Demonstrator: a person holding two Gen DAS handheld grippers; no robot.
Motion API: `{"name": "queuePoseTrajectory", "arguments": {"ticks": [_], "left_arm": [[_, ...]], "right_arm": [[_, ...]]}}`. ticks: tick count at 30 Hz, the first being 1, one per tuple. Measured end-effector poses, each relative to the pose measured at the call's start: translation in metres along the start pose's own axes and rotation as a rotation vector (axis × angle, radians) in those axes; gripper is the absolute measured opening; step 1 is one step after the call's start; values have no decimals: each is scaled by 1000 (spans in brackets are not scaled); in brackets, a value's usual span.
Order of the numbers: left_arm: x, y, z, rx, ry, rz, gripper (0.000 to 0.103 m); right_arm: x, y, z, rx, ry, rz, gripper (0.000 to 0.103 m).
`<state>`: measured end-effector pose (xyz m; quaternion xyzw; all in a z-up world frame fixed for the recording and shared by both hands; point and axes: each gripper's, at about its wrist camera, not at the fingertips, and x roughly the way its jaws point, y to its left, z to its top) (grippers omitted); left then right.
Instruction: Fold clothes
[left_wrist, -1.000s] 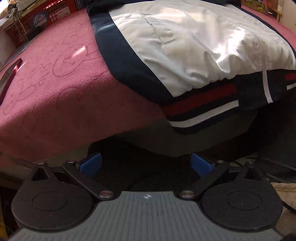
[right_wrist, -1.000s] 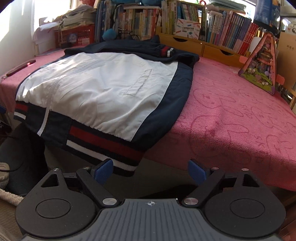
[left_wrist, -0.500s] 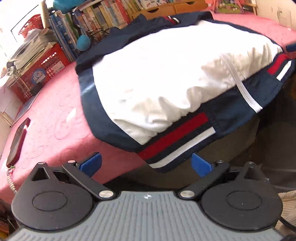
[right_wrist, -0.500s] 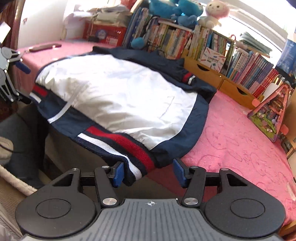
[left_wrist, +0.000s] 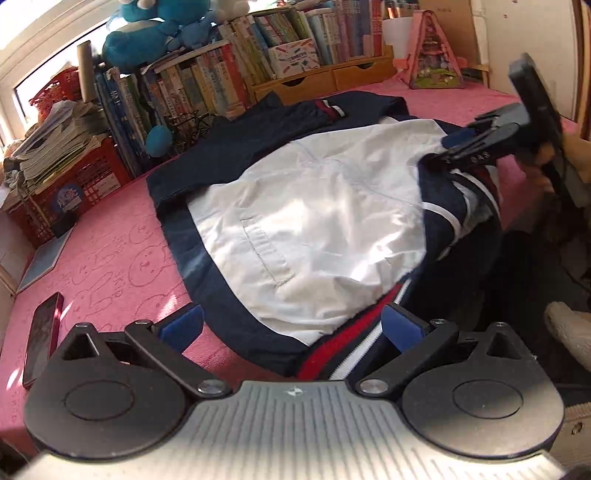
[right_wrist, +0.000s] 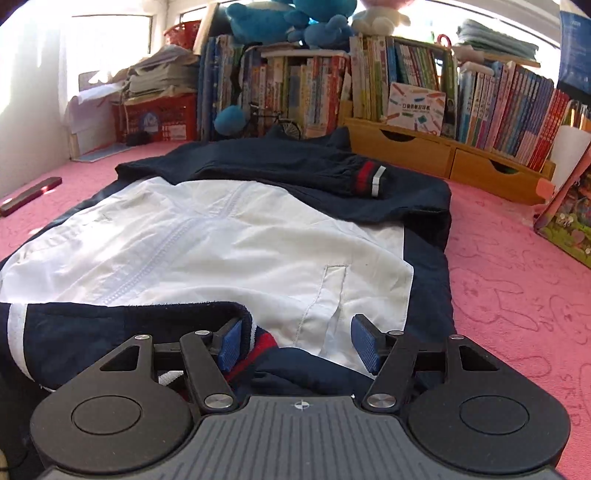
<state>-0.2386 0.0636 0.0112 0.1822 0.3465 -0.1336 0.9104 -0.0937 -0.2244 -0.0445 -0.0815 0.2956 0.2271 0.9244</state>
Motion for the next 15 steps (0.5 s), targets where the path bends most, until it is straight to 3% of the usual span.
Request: {"name": "queuePoseTrajectory", "arguments": {"ticks": [3,4,8,12,15], "left_arm": [[-2,-29,-9,128,-1,-109,103],[5,-41,-13,179,13,-110,103],[34,-63,-21,329,51,6,103],[33,-63,-17,400,5,-24,103],[38,-64,-13,489,-25,73,103]], "right_arm": [[12,-6,9,79,21,-5,62],[14,-6,10,90,24,-13,63],[14,-8,9,119,31,-35,68],[11,-13,8,177,38,-44,68],[9,-15,8,196,37,-46,68]]}}
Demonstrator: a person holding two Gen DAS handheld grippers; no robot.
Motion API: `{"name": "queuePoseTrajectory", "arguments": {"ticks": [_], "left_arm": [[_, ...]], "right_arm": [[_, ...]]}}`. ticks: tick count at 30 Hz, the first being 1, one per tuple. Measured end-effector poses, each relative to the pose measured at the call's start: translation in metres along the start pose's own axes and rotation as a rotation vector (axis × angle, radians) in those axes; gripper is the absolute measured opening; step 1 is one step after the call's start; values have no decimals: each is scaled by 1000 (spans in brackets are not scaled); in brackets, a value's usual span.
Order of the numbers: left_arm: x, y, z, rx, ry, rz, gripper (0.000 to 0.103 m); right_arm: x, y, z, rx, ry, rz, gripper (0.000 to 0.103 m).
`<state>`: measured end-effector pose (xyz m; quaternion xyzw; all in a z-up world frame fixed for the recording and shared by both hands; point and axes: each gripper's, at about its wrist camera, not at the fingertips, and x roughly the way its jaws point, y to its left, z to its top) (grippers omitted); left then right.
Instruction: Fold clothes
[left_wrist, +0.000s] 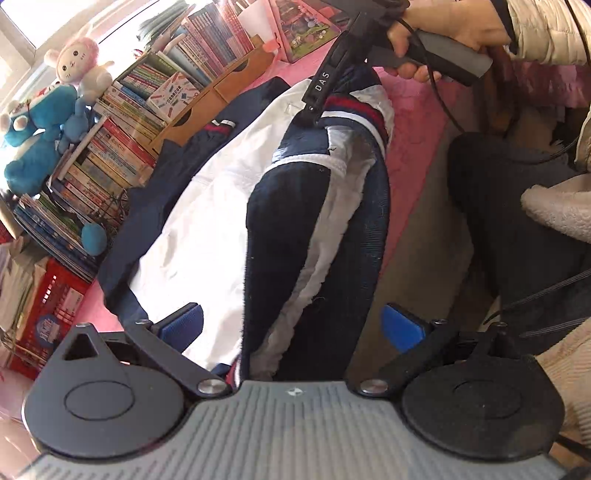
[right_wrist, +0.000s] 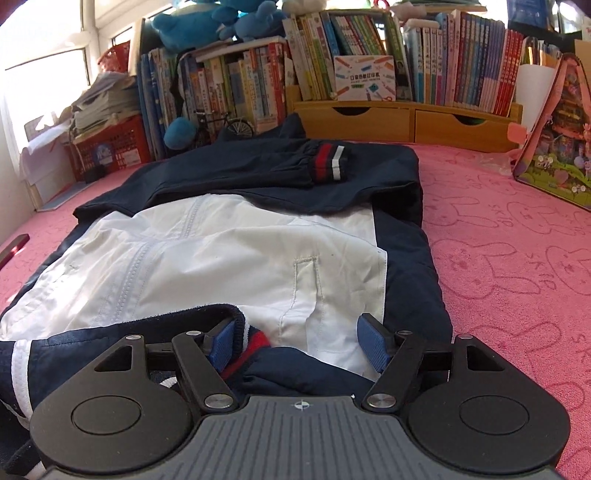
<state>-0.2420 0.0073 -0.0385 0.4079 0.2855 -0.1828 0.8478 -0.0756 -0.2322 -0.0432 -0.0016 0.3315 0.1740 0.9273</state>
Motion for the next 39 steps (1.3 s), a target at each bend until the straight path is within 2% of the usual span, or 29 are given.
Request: {"name": "queuePoseTrajectory", "arguments": {"ticks": [3,5,7,9,11,13,14,16,19,22,23,26,28,30,33,35,37,39], "left_arm": [[11,12,1,21,4,88,103],[15,32,9,-30,-14,105,103],[18,49,15,-77,-42,121,103],[24,65,20,-117,-54,142,103],[36,83,23,-178,-52,164,103],[55,102,24,-245,-17,204,103],[68,113,23,-289,7,220,103],[89,129,17,-388,49,205,103],[114,140,2,-510,111,137,103],[122,134,-11,-570,110,114,103],[122,135,-14,-588,108,106,103],[120,142,-16,-620,119,94,103],[113,147,-14,-612,124,127,103],[93,154,-12,-590,82,174,103],[49,162,-10,-572,-4,179,103],[21,159,-10,-528,-71,125,103],[0,144,-13,-448,-148,1,103],[-5,120,-17,-382,-186,-145,103]], "right_arm": [[-5,-6,0,47,-4,5,68],[-12,-15,-1,93,-8,8,68],[-23,-27,-3,122,-41,42,68],[-40,-40,-6,130,-110,92,69],[-60,-53,-7,129,-180,128,75],[-80,-69,-5,131,-225,164,84],[-87,-73,-5,114,-235,183,87],[-100,-74,-7,29,-252,189,88],[-114,-63,-12,-125,-260,150,94],[-124,-57,-17,-222,-255,135,99],[-122,-56,-17,-226,-246,120,102],[-110,-54,-15,-217,-209,70,102],[-89,-51,-9,-200,-168,37,99],[-66,-47,-4,-205,-144,5,94],[-33,-39,3,-189,-94,-47,91],[-11,-34,5,-177,-64,-155,90],[4,-31,2,-180,-40,-251,90],[9,-38,-3,-134,-36,-237,90]]}}
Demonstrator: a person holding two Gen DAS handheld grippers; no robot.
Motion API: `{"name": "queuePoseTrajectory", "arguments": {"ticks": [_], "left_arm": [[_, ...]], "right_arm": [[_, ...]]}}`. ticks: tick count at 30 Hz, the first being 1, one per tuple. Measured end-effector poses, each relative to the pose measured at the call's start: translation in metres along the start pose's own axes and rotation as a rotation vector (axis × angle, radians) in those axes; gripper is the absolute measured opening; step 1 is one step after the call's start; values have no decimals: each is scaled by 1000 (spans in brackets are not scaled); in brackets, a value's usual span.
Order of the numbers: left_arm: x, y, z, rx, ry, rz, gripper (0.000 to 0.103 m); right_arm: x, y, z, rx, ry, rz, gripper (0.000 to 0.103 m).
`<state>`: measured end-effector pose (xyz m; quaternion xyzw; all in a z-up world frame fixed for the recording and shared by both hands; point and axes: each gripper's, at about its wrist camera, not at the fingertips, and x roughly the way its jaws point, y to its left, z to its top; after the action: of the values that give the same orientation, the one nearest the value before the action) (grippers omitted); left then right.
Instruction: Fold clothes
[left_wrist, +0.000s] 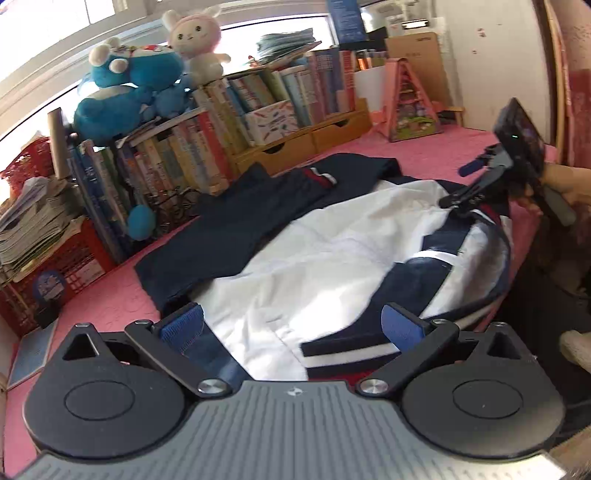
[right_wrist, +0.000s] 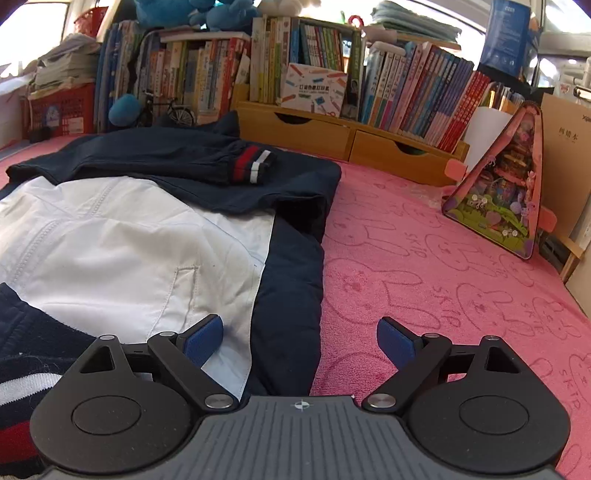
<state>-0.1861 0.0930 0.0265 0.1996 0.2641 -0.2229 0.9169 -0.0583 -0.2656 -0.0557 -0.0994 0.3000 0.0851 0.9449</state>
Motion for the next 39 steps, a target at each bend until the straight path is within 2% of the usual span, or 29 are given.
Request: {"name": "queuePoseTrajectory", "arguments": {"ticks": [3,6,7,9,12,15,18,20,24,25,26,27,28,32,33,34,36,37,38,39], "left_arm": [[23,-21,-19,-16,76,-116,103],[55,-22,-31,-80,133,-97,103],[61,-18,-33,-125,125,-75,103],[66,-3,-36,-244,90,-98,103],[72,18,-39,-387,97,-145,103],[72,25,-40,-430,78,-144,103],[71,29,-40,-467,69,-139,103],[70,31,-41,-484,64,-138,103],[68,30,-39,-509,61,-139,103],[65,31,-38,-518,46,-161,103],[62,31,-37,-526,14,-198,103],[58,31,-37,-534,-18,-235,103],[56,31,-36,-536,-44,-258,103],[69,27,-34,-503,10,-261,103],[71,25,-36,-493,12,-260,103],[72,23,-37,-483,14,-258,103],[71,22,-37,-463,1,-268,103],[71,22,-36,-462,-2,-274,103],[70,22,-36,-466,-7,-274,103],[70,23,-35,-476,-15,-265,103]], "right_arm": [[2,-12,-5,99,19,36,90],[0,-16,-9,129,17,48,91],[-2,-16,-9,119,17,53,91],[-10,-21,-7,95,12,87,91],[-35,-44,-9,119,-69,186,91],[-65,-74,-11,152,-149,275,97],[-90,-93,-13,111,-179,309,101],[-97,-84,-13,15,-155,340,102],[-89,-29,-17,-248,-97,376,100],[-84,-13,-19,-316,-85,377,94],[-79,-1,-21,-349,-70,391,79],[-75,6,-20,-334,-53,413,68],[-70,13,-19,-316,-35,434,52],[-70,17,-16,-323,-7,451,50],[-72,13,-14,-317,-4,464,51],[-73,7,-13,-301,-1,483,57],[-72,-2,-7,-263,-2,514,77],[-70,-6,-4,-240,-11,540,93],[-67,-5,-1,-220,-14,567,95],[-64,-4,2,-201,-16,594,93]]}}
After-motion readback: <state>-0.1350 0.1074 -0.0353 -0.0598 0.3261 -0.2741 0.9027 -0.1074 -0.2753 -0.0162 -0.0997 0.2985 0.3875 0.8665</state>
